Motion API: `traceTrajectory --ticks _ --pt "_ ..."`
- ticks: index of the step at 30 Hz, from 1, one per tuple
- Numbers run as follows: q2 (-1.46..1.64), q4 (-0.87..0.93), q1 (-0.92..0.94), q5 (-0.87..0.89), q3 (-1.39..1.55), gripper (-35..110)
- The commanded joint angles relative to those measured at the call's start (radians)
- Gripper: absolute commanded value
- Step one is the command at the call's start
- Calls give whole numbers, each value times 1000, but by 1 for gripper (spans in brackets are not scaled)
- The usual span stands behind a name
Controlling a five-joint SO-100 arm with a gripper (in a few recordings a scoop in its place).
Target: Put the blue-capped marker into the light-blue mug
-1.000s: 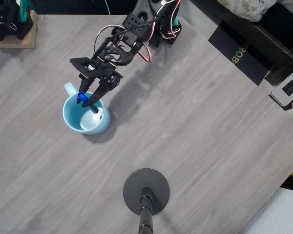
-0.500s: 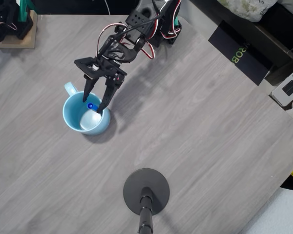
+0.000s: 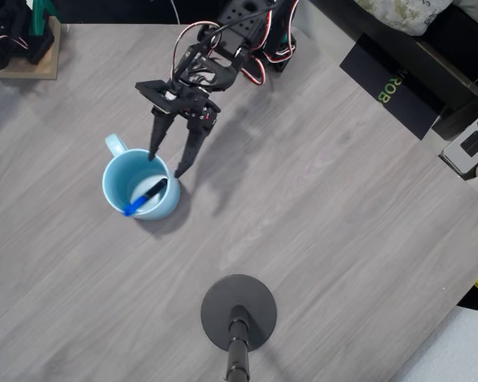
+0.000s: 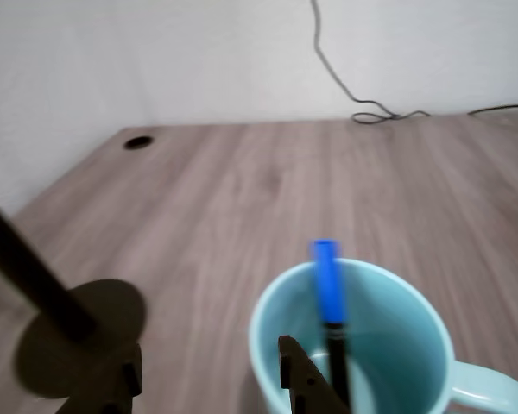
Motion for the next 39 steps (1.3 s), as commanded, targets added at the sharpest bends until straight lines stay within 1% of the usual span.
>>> traceTrajectory --ticks 1,8,14,17,25,34,39 --pt "161 95 -43 44 0 24" --pt "518 287 -156 63 147 24" --pt "776 393 -207 26 259 24" --pt "876 408 -212 -9 322 24" --pt "893 431 -238 -20 345 24" --pt "893 422 -420 -3 407 24" --pt "893 344 -512 -3 483 22"
